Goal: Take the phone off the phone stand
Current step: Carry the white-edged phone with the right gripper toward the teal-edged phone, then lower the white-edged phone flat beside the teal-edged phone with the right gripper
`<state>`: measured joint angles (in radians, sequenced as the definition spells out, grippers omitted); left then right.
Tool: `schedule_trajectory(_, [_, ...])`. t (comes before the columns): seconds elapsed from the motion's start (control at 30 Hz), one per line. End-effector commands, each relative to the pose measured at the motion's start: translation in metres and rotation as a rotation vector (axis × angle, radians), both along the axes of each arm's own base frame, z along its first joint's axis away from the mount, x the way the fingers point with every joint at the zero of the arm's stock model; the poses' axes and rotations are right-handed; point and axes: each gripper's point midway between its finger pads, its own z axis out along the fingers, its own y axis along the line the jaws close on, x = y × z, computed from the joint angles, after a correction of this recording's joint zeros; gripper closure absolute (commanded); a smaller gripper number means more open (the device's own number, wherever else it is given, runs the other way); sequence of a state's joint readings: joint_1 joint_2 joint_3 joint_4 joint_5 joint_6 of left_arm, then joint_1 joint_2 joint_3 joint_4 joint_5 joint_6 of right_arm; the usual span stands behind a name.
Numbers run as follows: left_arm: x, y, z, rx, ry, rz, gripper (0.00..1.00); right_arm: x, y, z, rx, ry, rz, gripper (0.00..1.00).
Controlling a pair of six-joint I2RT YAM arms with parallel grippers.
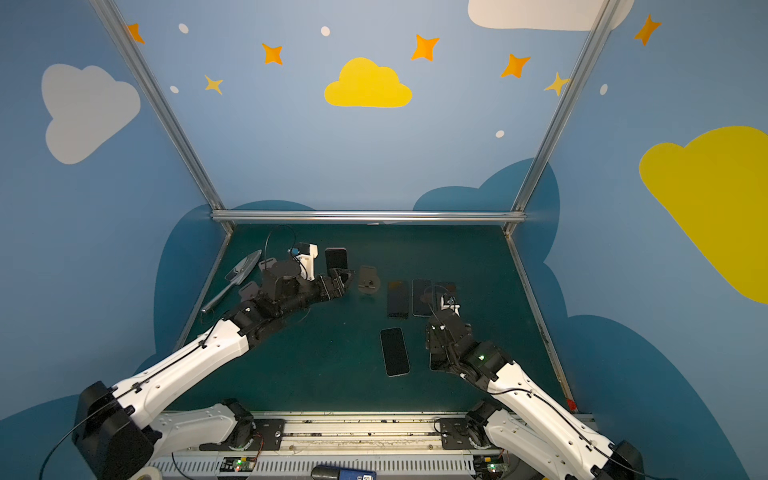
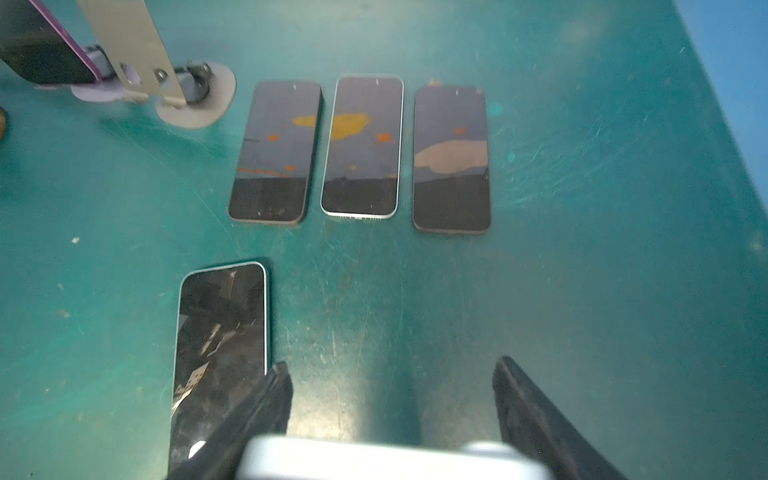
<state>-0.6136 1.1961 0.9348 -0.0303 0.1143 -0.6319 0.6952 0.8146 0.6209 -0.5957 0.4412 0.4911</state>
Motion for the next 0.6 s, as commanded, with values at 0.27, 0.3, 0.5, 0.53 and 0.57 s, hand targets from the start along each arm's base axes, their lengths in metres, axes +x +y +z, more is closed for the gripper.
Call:
schedule_trajectory(0.27, [0.002, -0.005, 0.005, 0.01, -0.007, -0.012, 0.0, -0.009, 0.007, -0.025, 0.052, 0.099, 0.026, 0.39])
schedule_trajectory(0.3, [0.002, -0.005, 0.006, 0.009, -0.009, -0.012, 0.0, -0.009, 0.007, -0.028, 0.054, 0.107, 0.025, 0.39])
schedule_trajectory(0.5, [0.003, -0.004, 0.002, 0.021, -0.007, -0.007, 0.0, -0.001, 0.014, -0.039, 0.071, 0.102, 0.031, 0.39])
schedule_trajectory(0.53, [0.003, -0.005, 0.002, 0.021, -0.005, -0.008, 0.0, 0.001, 0.015, -0.041, 0.073, 0.1, 0.03, 0.39])
schedule_trajectory(0.57, [0.003, -0.005, 0.002, 0.022, -0.003, -0.01, 0.0, 0.003, 0.015, -0.043, 0.075, 0.1, 0.028, 0.39])
